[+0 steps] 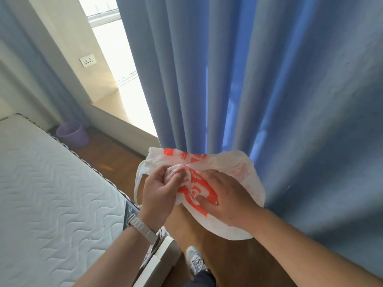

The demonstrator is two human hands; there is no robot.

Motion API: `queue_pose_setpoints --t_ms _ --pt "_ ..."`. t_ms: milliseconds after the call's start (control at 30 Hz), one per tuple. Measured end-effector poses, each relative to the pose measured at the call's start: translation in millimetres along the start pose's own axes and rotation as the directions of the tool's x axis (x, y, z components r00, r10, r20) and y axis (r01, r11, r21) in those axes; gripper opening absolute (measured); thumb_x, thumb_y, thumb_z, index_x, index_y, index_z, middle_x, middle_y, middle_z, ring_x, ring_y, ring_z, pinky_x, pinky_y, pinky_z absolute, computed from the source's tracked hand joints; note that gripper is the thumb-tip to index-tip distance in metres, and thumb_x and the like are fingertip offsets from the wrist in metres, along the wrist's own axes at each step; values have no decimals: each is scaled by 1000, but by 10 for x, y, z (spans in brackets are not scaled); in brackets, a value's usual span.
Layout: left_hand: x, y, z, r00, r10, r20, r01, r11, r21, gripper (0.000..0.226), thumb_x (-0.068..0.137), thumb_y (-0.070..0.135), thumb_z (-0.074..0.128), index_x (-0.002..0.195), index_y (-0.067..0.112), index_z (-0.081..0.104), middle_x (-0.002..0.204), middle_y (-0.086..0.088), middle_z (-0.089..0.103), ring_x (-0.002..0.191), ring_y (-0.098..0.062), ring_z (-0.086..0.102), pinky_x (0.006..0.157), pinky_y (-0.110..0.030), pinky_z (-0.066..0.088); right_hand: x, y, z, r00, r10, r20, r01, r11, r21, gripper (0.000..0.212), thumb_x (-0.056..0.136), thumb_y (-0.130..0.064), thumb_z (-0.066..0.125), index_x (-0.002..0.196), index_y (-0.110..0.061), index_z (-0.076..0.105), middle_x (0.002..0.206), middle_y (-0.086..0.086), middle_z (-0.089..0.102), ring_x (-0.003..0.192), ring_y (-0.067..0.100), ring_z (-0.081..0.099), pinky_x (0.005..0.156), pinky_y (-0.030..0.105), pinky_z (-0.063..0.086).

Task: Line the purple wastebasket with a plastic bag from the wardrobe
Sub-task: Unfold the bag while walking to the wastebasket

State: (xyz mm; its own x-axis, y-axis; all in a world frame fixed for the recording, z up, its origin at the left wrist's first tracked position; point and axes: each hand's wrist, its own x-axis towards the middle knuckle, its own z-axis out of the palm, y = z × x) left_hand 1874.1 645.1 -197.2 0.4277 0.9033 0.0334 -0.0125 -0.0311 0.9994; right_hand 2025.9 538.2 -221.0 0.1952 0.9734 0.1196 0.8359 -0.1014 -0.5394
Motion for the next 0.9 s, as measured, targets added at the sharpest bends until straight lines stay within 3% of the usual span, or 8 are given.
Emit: queue_pose_setpoints --t_ms 133,233,433,567,733,900 --pt "536 -66 -189 998 -22 -67 21 1000 -24 21 85 23 73 98 7 69 84 -5 75 80 -26 74 69 -39 62 658 41 100 999 -40 31 39 999 20 55 91 -69 45 138 -45 31 137 -21 48 120 4 50 96 8 23" --pt "926 -87 -419 990 2 -141 -4 1000 -13 16 87 18 69 98 7 69 80 1 75 76 -19 74 64 -28 59 1172 -43 156 993 -89 78 84 994 68 52 93 -60 53 139 -44 34 135 -21 50 115 2 49 89 3 25" --pt "1442 -61 -1013 958 47 -283 -50 999 -2 25 81 34 72 98 15 72 89 -6 75 85 -25 73 70 -40 61 2026 -311 421 965 -242 100 233 968 89 56 94 -57 52 144 -43 32 140 -22 46 120 7 50 100 21 43" --pt "1543 28 -1354 919 100 -381 -92 995 38 29 79 34 70 98 12 71 87 -4 74 83 -22 72 66 -33 59 2432 -528 575 929 -342 143 342 939 28 60 94 -61 46 146 -48 20 143 -25 40 124 10 47 101 34 48" --pt "1615 64 -1748 853 109 -510 -98 994 47 34 69 47 72 90 20 71 86 -4 72 82 -21 70 68 -37 60 2977 -846 738 849 -481 218 493 870 3 61 95 -57 46 149 -43 22 147 -19 37 125 11 44 92 27 39" --pt "1763 -38 -2064 776 81 -625 -84 996 25 29 72 47 74 88 23 71 83 -4 72 81 -24 71 70 -43 59 3481 -1078 1021 774 -568 281 570 818 82 62 93 -56 51 148 -38 30 146 -15 41 124 15 45 93 32 42"
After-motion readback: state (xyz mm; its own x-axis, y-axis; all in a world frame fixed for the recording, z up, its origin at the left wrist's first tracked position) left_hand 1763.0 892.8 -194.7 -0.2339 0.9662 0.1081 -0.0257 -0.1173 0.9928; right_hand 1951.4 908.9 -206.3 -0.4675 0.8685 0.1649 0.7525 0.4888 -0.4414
